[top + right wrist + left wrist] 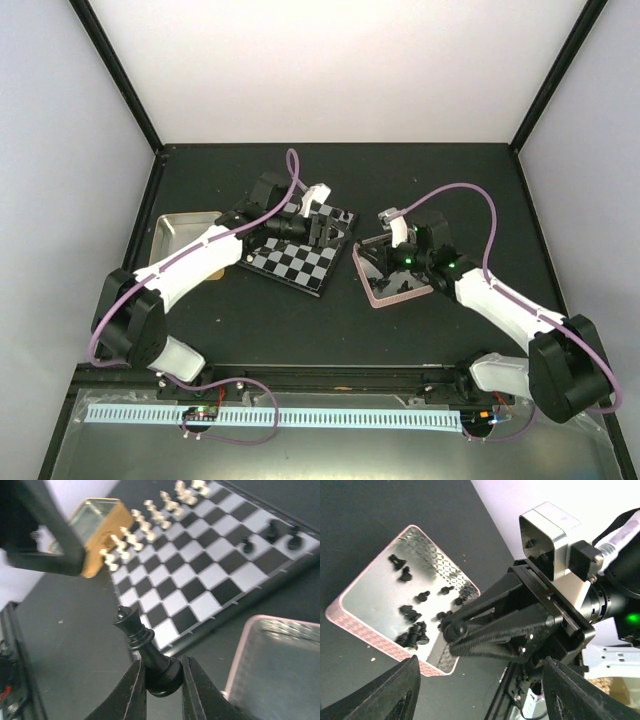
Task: Set up the chess pieces on the board
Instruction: Place the chess piece on the chessboard.
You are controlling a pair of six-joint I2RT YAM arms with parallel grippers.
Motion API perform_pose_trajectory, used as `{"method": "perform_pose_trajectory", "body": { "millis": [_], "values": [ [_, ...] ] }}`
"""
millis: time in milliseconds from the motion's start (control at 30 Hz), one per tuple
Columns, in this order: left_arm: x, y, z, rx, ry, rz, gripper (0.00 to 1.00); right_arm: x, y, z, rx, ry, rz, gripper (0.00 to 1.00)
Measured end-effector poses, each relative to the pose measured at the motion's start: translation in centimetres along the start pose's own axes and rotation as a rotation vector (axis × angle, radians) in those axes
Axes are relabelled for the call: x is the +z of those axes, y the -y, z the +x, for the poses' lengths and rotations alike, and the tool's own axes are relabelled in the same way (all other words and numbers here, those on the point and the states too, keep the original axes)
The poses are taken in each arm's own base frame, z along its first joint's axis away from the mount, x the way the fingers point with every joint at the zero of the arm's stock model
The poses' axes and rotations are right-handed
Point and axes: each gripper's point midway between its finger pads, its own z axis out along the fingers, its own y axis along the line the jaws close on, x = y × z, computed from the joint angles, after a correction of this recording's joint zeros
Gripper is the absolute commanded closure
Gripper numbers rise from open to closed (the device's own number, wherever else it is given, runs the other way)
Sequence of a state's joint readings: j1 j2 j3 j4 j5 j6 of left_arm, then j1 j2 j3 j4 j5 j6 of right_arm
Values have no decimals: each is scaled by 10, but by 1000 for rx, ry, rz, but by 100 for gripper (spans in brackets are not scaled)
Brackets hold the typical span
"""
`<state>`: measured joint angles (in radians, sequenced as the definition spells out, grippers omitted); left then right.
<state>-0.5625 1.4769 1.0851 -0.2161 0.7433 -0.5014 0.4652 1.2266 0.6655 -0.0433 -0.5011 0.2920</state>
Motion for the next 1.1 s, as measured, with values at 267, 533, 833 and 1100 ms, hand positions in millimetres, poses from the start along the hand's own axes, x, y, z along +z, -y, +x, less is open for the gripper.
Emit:
{"method": "perform_pose_trajectory", "body": {
  "millis": [267,533,833,1100],
  "values": [
    [4,10,6,-34,-74,54,45,0,-35,0,-66,-6,-161,85],
    [14,3,16,-48,-151,24,60,-1,-40,-1,-76,-3,-192,85],
    [22,-2,23,-57,-201,7,70,-2,-44,0,-79,-7,-211,85],
    [24,-5,23,-48,-211,-11,96,-1,-42,2,-70,-16,-205,80]
  ]
}}
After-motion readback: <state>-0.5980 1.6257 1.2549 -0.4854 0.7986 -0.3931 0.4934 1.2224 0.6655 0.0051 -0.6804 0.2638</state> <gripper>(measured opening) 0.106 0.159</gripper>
